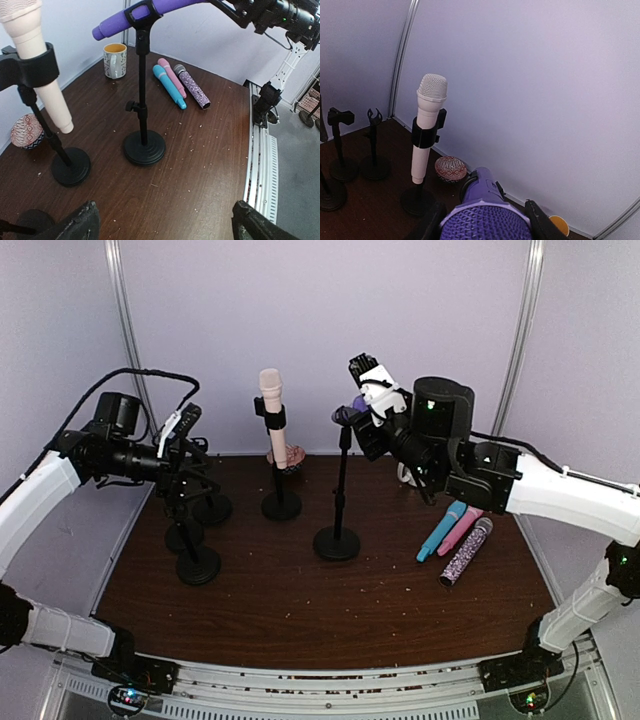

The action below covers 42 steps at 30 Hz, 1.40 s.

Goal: Remove the microphone from the stand

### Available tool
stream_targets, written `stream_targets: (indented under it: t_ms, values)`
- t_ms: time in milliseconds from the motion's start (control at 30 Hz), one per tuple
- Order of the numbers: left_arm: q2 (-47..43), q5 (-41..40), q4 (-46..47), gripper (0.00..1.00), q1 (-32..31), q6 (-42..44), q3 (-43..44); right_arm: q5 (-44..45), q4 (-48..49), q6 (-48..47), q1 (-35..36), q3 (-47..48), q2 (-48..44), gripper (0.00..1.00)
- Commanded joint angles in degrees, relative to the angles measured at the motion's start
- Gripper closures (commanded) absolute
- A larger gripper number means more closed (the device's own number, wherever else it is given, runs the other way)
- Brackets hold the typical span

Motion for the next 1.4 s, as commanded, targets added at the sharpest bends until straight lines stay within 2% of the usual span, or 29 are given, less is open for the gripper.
stream_targets:
  t_ms: [0,167,400,533,767,1000,1167,1267,1367]
  values:
    - [3.31,-5.0,9.21,0.07,-5.21,-8.1,0.56,-0.54,6.54,1.52,4.41,-0.87,-3.22,1.0]
    - [8.48,-7.87,13.46,0.1,-10.9,-12.32,4.59,5.57,5.36,0.62,10.16,2.66,-0.66,1.0]
    - [14.06,-3.98,16.05,0.16,-13.88,-15.45,9.08,11.43,7.41,-2.51,17.09,5.92,2.8,1.0]
    - [13.56,-0.72,17.66,0.16,-14.18,-16.3,7.96,12.22,6.66,-2.55,19.27,9.07,5.04,1.0]
    - [11.45,0.49,18.35,0.2,-14.27,-16.02,2.57,11.42,6.84,-2.5,20.75,14.64,9.59,1.0]
    - [9.85,1.68,19.61,0.31,-14.29,-17.18,-0.63,10.38,7.97,-4.04,21.33,20.46,13.95,1.0]
    - [9.38,3.26,21.86,0.43,-14.31,-19.37,-1.63,9.97,8.4,-4.96,21.83,22.73,16.08,1.0]
    - [9.25,3.76,22.37,0.59,-14.31,-19.53,-2.08,10.13,8.75,-5.99,22.18,23.42,16.81,1.0]
    - [9.04,4.29,22.34,0.8,-14.23,-19.58,-2.37,10.93,9.47,-8.09,22.67,23.42,17.1,1.0]
